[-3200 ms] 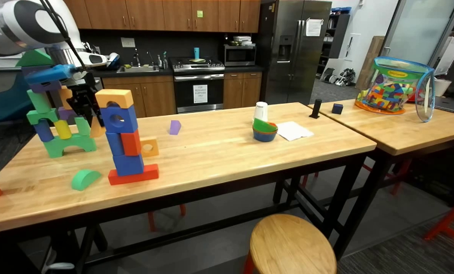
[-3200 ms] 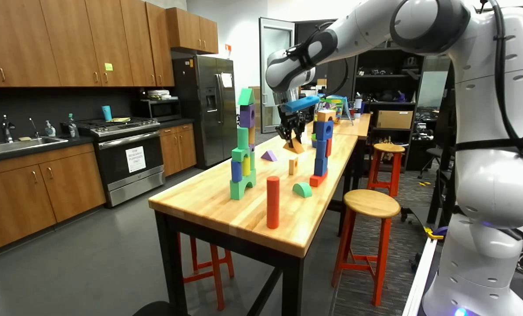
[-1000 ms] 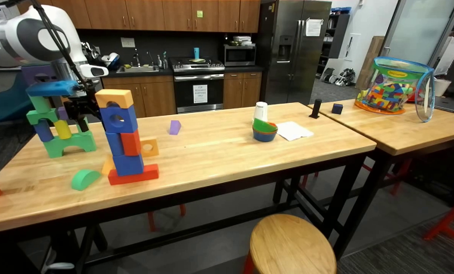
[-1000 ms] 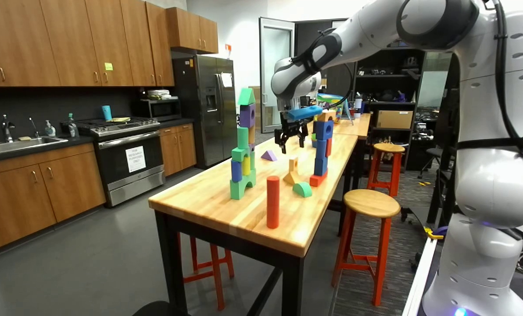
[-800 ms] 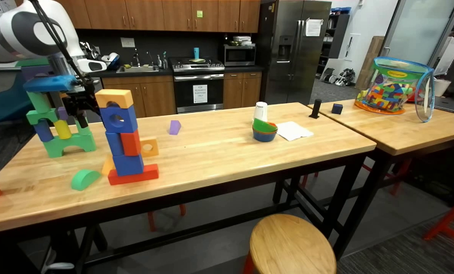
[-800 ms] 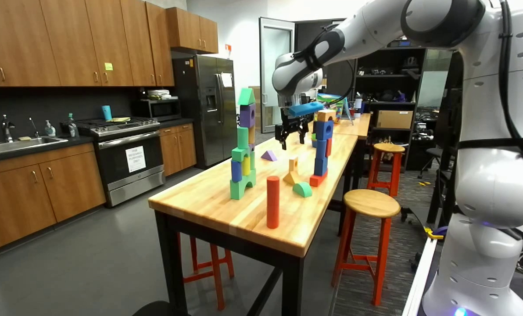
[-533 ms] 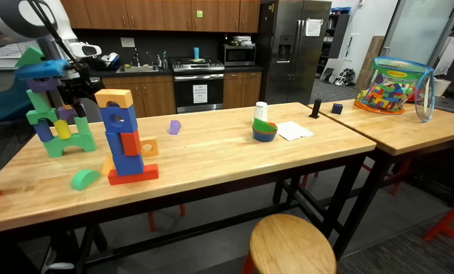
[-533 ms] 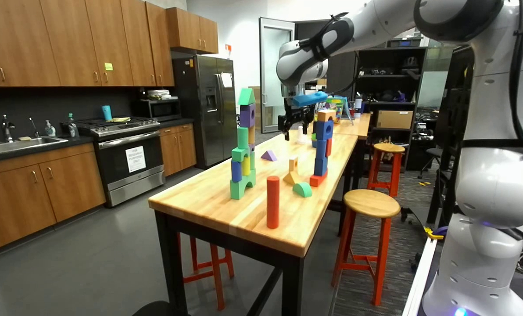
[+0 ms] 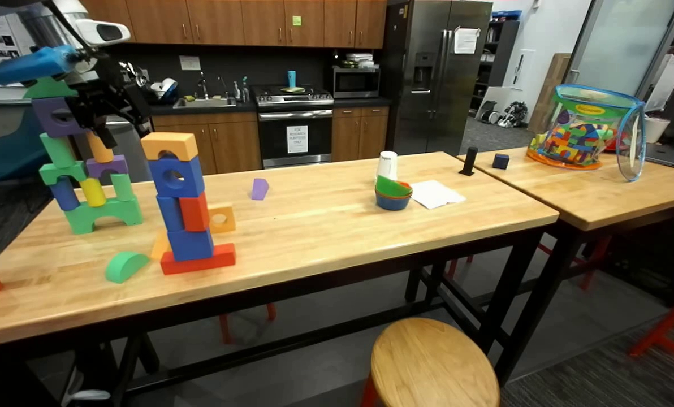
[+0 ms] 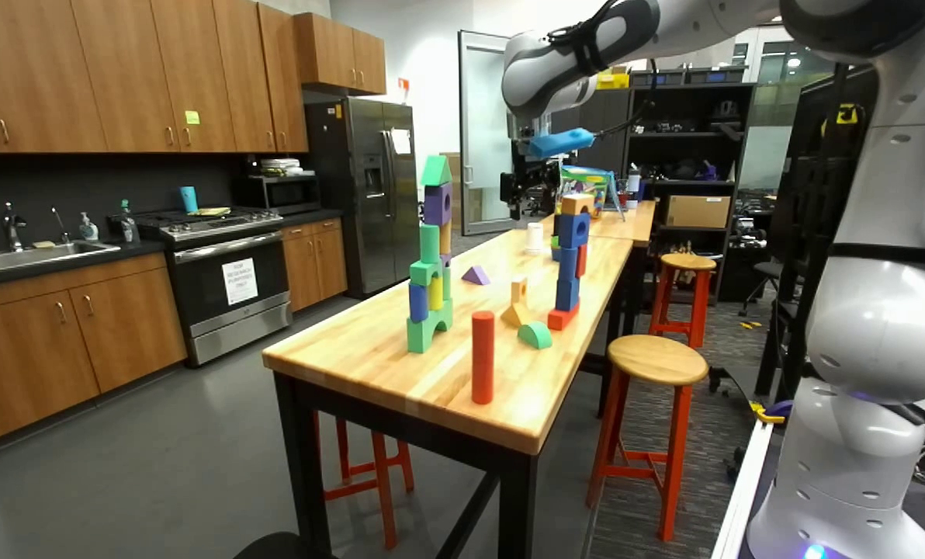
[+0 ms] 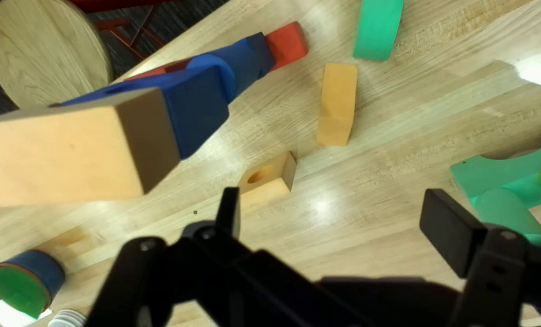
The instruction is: Remove the top block from the stacked blocks
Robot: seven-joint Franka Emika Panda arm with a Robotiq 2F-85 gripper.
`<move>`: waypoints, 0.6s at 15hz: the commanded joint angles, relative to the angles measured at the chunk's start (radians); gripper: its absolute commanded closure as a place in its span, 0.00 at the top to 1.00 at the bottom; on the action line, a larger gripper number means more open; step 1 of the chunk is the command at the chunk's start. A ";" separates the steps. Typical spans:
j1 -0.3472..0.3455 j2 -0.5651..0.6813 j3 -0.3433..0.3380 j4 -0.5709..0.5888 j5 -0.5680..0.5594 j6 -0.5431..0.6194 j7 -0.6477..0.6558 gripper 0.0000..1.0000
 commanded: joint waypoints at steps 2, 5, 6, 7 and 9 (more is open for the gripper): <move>0.011 -0.051 0.016 -0.033 -0.045 0.000 -0.009 1.00; 0.020 -0.105 0.031 -0.079 -0.056 -0.008 -0.082 1.00; 0.023 -0.122 0.036 -0.095 -0.061 -0.016 -0.102 1.00; 0.026 -0.142 0.041 -0.113 -0.064 -0.032 -0.122 1.00; 0.030 -0.176 0.049 -0.143 -0.057 -0.071 -0.161 1.00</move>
